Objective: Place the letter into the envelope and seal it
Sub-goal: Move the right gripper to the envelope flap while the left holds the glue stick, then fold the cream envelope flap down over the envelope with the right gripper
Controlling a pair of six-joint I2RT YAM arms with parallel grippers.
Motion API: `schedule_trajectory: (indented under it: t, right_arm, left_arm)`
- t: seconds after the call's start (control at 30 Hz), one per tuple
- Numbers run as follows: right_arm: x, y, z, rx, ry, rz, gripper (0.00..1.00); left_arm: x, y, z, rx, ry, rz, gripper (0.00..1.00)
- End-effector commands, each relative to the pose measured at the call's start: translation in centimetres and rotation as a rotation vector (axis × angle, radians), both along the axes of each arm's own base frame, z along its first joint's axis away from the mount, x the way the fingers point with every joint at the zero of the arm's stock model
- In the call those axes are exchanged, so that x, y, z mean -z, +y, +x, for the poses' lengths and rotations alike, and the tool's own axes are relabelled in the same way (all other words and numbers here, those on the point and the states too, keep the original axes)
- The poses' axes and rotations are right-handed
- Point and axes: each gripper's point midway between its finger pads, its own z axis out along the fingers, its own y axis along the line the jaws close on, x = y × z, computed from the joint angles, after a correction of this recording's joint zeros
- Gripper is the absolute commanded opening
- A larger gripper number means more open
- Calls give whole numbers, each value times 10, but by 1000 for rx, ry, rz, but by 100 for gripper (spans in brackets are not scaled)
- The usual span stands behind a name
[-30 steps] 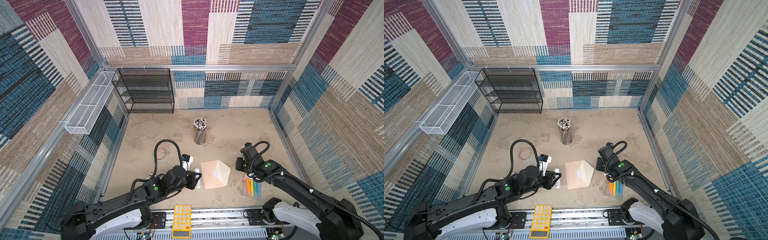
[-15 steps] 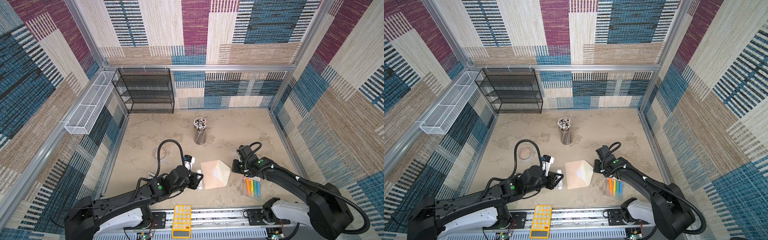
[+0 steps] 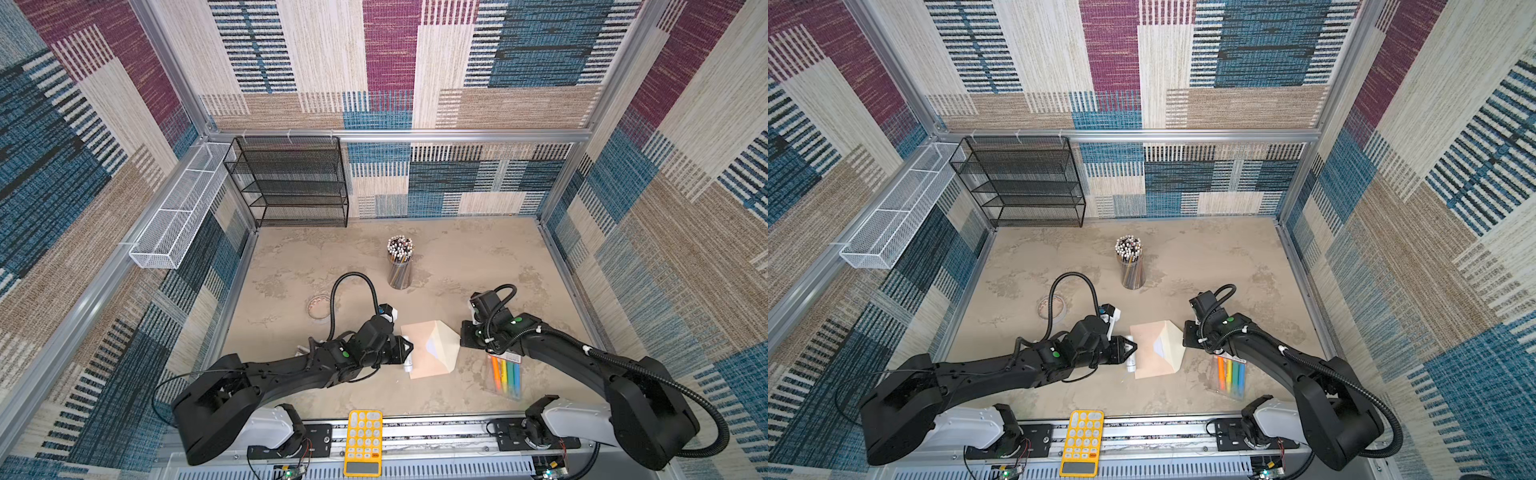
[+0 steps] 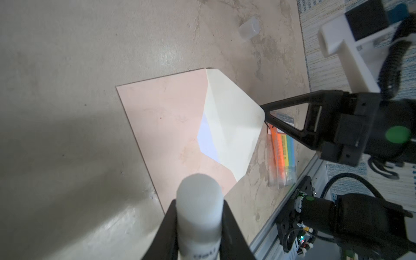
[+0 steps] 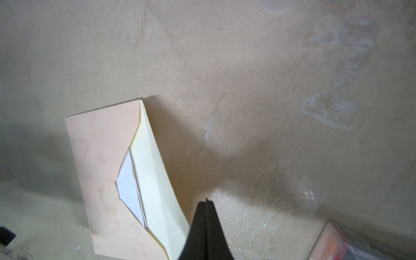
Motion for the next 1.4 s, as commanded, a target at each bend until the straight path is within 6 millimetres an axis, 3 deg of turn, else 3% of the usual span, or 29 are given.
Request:
schedule_trajectory:
  t: [0.0, 0.17, 0.63, 0.93, 1.37]
  right_arm:
    - [-7, 5, 5, -18, -20, 17, 5]
    - [-9, 11, 3, -44, -14, 44, 6]
    - [-17, 29, 4, -104, -4, 118, 4]
    - [-25, 56, -3, -193, 9, 177, 3]
    - [-8, 74, -10, -219, 60, 179, 3]
  left_arm:
    - [-2, -20, 3, 35, 48, -64, 7]
    - [18, -30, 8, 34, 119, -44, 6]
    - [51, -19, 9, -3, 219, 10, 4]
    - [59, -16, 6, -2, 247, 13, 3]
    - [59, -11, 3, -5, 252, 9, 3]
